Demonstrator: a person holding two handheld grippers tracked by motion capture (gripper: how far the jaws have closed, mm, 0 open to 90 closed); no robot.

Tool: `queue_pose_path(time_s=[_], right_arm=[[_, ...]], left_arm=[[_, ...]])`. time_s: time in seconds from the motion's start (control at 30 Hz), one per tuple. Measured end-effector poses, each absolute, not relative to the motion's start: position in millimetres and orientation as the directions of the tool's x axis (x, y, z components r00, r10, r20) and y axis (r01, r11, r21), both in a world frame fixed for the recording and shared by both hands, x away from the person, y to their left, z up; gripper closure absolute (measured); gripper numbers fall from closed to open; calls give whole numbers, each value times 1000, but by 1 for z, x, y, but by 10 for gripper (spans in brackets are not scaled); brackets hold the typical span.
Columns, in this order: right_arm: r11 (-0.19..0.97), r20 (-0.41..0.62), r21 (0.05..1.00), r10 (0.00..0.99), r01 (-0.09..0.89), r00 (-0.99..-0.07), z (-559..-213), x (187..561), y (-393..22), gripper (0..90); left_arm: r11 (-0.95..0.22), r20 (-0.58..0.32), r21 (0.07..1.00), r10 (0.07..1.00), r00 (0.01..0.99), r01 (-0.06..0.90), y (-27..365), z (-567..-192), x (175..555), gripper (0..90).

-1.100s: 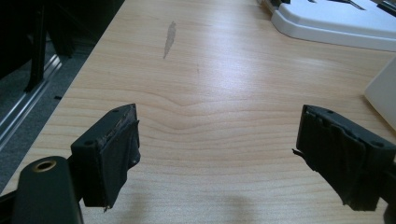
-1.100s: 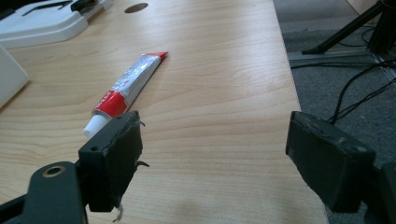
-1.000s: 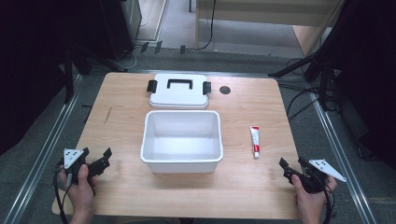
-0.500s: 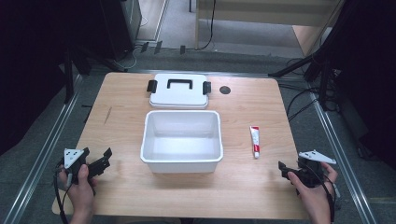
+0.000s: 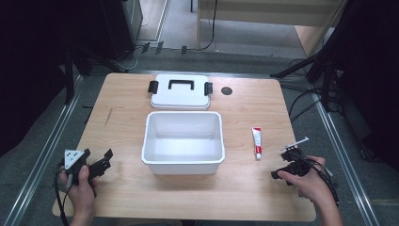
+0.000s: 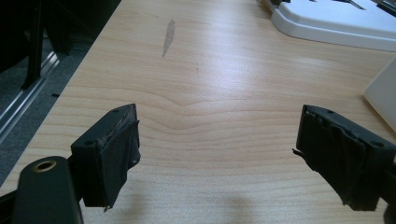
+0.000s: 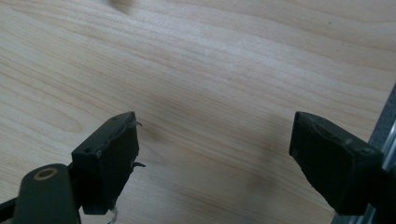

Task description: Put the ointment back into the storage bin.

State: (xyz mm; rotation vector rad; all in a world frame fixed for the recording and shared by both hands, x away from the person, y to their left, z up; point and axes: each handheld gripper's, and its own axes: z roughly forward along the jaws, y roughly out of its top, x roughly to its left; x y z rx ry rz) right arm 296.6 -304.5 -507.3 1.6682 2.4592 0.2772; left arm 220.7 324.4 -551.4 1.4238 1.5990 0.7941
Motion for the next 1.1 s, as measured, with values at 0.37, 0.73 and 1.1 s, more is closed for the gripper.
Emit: queue_pose_path(time_s=[0.37, 0.73, 1.1], right_arm=[[364, -53, 122, 932, 924, -360, -492, 331, -275, 304], [329, 9, 102, 944, 939, -331, -484, 347, -258, 349], [262, 36, 85, 963, 961, -266, -479, 371, -243, 367]], left_arm=[[156, -169, 876, 986, -12, 457, 323, -552, 221, 140], [157, -173, 874, 985, -7, 460, 324, -552, 221, 141], [156, -170, 873, 985, -11, 462, 324, -551, 221, 141]])
